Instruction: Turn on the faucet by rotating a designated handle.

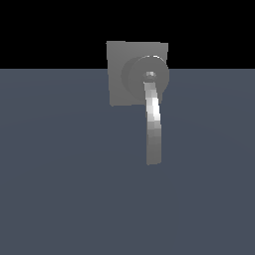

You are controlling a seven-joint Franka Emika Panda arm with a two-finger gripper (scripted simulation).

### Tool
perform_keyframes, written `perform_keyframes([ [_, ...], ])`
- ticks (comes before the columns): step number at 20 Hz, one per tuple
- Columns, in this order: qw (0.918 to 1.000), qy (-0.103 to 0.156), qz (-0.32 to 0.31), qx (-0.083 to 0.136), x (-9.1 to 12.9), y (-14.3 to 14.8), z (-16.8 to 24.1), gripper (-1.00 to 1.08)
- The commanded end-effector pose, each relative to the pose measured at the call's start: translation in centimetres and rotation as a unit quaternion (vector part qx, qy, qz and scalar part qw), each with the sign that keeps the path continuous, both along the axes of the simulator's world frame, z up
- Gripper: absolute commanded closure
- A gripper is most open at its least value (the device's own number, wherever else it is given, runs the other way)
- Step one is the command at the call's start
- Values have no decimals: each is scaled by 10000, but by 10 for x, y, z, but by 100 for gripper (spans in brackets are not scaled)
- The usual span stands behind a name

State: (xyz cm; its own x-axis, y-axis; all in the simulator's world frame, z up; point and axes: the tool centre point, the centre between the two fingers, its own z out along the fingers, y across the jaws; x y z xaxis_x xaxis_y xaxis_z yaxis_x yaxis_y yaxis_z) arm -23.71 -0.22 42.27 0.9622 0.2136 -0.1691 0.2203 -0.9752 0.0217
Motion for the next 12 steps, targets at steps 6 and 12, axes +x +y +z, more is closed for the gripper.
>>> perform_keyframes([
  [6, 9872, 856, 1183, -646, 8, -14, -55, 108],
  [12, 9510, 1677, 2301, -1204, 13, -26, -101, 108],
])
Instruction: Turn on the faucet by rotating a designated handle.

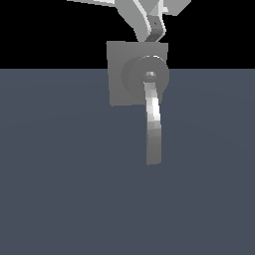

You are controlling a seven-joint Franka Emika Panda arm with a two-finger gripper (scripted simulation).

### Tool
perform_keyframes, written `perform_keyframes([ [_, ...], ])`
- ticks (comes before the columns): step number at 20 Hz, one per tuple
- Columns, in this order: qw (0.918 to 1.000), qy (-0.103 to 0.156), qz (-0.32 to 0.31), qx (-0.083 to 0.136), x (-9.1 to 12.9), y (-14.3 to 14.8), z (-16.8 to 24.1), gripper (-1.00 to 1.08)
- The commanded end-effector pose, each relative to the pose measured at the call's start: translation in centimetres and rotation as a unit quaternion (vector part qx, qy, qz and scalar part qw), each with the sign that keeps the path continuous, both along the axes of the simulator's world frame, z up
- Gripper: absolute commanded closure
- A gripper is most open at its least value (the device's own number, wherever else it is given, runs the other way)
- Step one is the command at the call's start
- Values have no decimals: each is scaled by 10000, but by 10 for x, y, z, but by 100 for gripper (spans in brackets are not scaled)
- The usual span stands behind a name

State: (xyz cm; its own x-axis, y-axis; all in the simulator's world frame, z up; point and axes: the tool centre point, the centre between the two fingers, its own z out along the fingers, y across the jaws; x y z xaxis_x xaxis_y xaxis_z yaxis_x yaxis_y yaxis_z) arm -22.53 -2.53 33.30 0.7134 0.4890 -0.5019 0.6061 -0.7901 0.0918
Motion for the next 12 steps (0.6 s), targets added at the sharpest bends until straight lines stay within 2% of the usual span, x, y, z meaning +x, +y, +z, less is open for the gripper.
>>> perform_keyframes([
  [1, 9978, 373, 495, -238, 2, -5, -18, 108],
  [4, 9894, 827, 1076, -521, 3, -11, -38, 108],
  [7, 9744, 1293, 1653, -801, 5, -16, -57, 108],
  [10, 9529, 1768, 2218, -1075, 6, -22, -74, 108],
  [12, 9348, 2088, 2584, -1256, 8, -25, -84, 108],
])
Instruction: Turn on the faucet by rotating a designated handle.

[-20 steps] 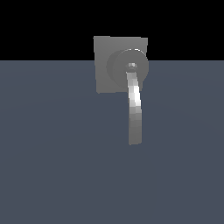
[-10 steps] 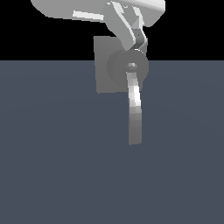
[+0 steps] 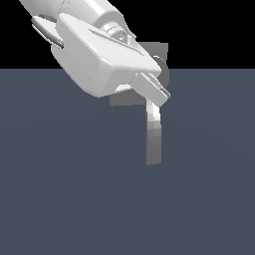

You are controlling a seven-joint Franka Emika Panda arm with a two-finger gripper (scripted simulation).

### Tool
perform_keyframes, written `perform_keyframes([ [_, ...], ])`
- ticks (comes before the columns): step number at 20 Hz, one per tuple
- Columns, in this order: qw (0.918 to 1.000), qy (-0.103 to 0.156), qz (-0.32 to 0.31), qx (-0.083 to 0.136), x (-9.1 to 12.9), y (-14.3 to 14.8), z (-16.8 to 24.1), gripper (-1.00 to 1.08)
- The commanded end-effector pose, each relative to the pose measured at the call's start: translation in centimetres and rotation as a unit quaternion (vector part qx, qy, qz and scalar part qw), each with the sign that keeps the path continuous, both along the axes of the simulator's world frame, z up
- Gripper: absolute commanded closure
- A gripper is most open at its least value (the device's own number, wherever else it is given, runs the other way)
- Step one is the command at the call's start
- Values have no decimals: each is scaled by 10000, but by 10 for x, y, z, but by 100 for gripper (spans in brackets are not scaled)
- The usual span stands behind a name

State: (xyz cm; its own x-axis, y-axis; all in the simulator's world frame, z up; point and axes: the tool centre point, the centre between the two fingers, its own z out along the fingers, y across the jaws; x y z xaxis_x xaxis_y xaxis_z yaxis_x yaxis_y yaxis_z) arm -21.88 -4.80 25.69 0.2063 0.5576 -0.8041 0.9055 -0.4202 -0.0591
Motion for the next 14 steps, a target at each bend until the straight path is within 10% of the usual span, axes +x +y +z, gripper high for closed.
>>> perform_keyframes([
  [1, 9975, 430, 494, -248, 2, -4, -13, 108],
  [7, 9720, 1481, 1610, -864, 7, -13, -40, 108],
  [14, 9069, 2726, 2780, -1611, 17, -20, -65, 108],
])
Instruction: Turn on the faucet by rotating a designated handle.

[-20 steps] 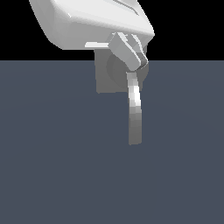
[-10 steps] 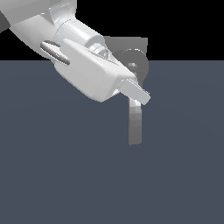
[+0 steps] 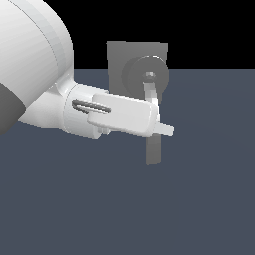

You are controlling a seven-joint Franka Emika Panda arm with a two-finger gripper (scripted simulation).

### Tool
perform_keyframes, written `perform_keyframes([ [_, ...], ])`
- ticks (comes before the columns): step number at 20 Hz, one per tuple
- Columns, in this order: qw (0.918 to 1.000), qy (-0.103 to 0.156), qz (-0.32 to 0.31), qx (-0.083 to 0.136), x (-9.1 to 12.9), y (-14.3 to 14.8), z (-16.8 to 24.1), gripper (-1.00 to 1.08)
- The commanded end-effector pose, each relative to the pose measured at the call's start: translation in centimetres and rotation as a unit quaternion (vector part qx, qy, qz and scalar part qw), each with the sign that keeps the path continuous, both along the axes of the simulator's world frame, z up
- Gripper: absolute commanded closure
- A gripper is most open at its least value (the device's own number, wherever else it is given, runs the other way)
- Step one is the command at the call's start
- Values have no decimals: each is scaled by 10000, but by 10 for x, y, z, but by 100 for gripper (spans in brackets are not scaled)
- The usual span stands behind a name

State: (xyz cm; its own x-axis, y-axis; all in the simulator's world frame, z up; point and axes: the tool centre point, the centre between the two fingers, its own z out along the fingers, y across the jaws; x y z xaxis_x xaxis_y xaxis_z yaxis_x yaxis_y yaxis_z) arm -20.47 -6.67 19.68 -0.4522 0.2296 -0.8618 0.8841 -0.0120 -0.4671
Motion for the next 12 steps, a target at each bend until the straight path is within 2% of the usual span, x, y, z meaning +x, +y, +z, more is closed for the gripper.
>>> perform_keyframes([
  [1, 9974, 474, 446, -312, 4, -1, -8, 108],
  [3, 9917, 849, 784, -570, 7, -2, -15, 108],
  [6, 9770, 1411, 1268, -974, 13, -3, -23, 108],
  [9, 9551, 1965, 1723, -1395, 18, -2, -31, 108],
  [12, 9262, 2506, 2142, -1831, 24, -1, -39, 108],
])
